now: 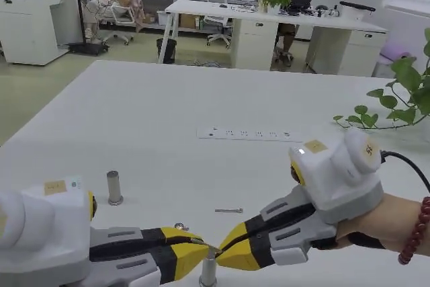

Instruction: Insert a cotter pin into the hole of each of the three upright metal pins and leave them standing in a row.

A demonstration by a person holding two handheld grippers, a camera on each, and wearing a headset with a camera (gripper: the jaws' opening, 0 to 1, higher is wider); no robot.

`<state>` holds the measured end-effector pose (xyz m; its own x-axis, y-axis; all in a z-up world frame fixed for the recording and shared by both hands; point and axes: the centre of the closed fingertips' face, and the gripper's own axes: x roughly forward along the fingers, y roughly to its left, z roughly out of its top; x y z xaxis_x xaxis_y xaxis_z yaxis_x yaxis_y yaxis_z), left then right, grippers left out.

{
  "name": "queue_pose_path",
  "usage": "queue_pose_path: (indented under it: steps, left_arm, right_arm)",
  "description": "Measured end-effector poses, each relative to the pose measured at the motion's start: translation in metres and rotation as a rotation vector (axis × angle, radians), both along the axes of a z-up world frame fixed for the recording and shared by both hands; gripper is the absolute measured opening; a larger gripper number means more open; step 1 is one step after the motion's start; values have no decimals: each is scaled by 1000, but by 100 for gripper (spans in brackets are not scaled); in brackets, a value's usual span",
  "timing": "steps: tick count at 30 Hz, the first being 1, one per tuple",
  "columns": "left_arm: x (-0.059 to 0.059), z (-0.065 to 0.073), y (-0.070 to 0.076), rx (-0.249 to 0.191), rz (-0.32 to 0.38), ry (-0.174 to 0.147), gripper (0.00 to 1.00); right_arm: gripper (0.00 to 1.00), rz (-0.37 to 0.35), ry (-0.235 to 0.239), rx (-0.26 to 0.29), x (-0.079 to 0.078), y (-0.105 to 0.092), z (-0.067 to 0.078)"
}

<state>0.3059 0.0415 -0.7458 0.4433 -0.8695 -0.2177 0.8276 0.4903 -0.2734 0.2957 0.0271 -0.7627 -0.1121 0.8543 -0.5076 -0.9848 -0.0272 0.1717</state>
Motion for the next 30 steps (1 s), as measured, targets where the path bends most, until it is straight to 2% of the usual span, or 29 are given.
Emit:
queue_pose_path:
  steps: [6, 10, 16, 19, 25, 30]
  left_arm:
    - [1, -6, 2, 34, 23, -15, 14]
    - [2, -13, 2, 82, 44, -40, 19]
    - [7, -26, 3, 126, 67, -47, 28]
    - [9, -34, 5, 166, 82, -49, 28]
    - [13, -47, 1, 211, 95, -50, 28]
    - [14, -59, -2, 256, 104, -47, 27]
  right_arm:
    - [3, -8, -19, -52, 5, -10, -9]
    - [3, -7, -36, -91, 8, -18, -15]
    - [3, 7, -58, -143, 10, -25, -24]
    - [3, 22, -70, -175, 10, -30, -30]
    - [3, 31, -110, -231, 16, -38, -40]
    - [3, 34, -126, -260, 21, -43, -46]
